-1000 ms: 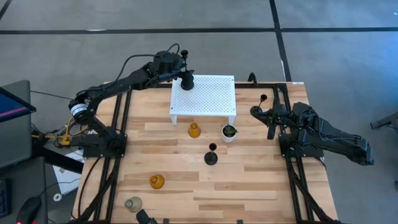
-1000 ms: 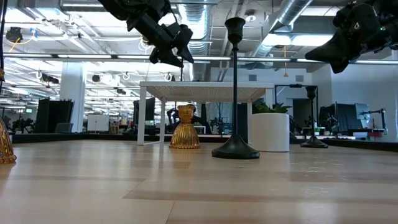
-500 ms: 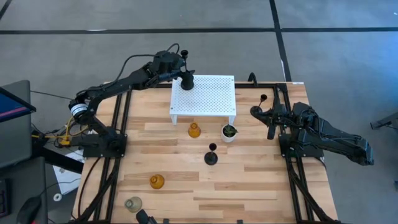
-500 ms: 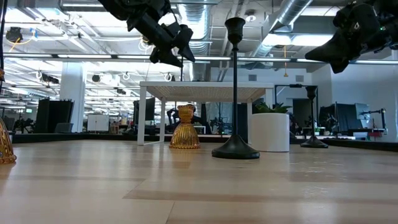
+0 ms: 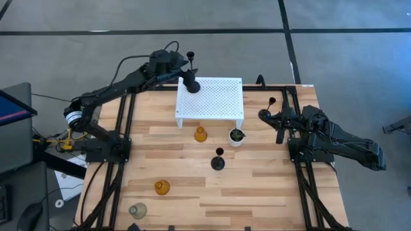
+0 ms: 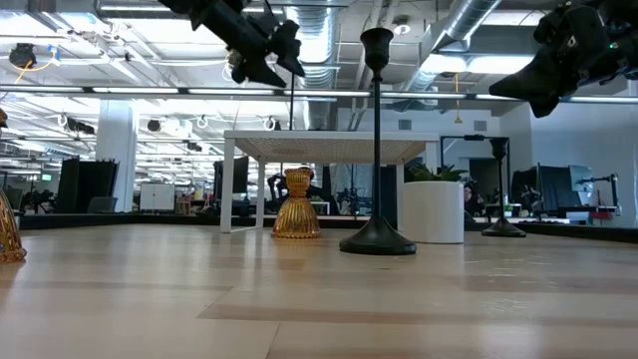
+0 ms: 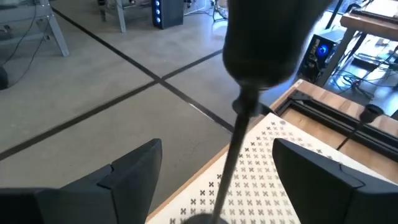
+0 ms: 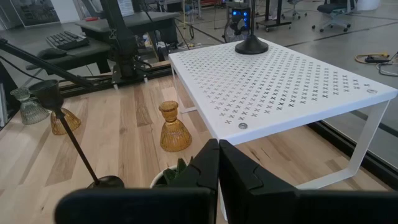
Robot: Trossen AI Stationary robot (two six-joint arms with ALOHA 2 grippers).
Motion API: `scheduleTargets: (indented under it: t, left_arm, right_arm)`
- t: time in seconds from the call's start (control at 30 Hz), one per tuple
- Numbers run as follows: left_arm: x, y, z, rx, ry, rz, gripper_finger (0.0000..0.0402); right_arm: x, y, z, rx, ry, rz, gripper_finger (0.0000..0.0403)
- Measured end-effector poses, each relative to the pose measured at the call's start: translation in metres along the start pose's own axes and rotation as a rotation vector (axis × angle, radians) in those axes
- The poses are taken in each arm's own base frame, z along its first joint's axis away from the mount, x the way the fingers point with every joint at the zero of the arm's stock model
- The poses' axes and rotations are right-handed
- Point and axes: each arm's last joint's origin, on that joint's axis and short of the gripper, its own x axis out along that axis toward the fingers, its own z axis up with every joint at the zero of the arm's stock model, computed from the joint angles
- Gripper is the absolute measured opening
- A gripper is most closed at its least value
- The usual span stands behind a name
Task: Pick & Place candle stick holders
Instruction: Put the bottom black candle holder on the shelf
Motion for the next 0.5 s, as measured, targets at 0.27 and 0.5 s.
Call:
scheduleTargets:
  t: [0.27,0.5]
  left_arm:
    - [-0.051,-0.009,0.005,0.014,0.077,-0.054,0.0304]
    - [-0.097,-0.021,0.005,0.036,0.131,-0.199,0.03]
  right_arm:
    - [0.0,0.0,0.0,0.0,0.0,0.0,0.0]
    - [0.0,0.0,0.0,0.0,-0.004,0.0,0.0]
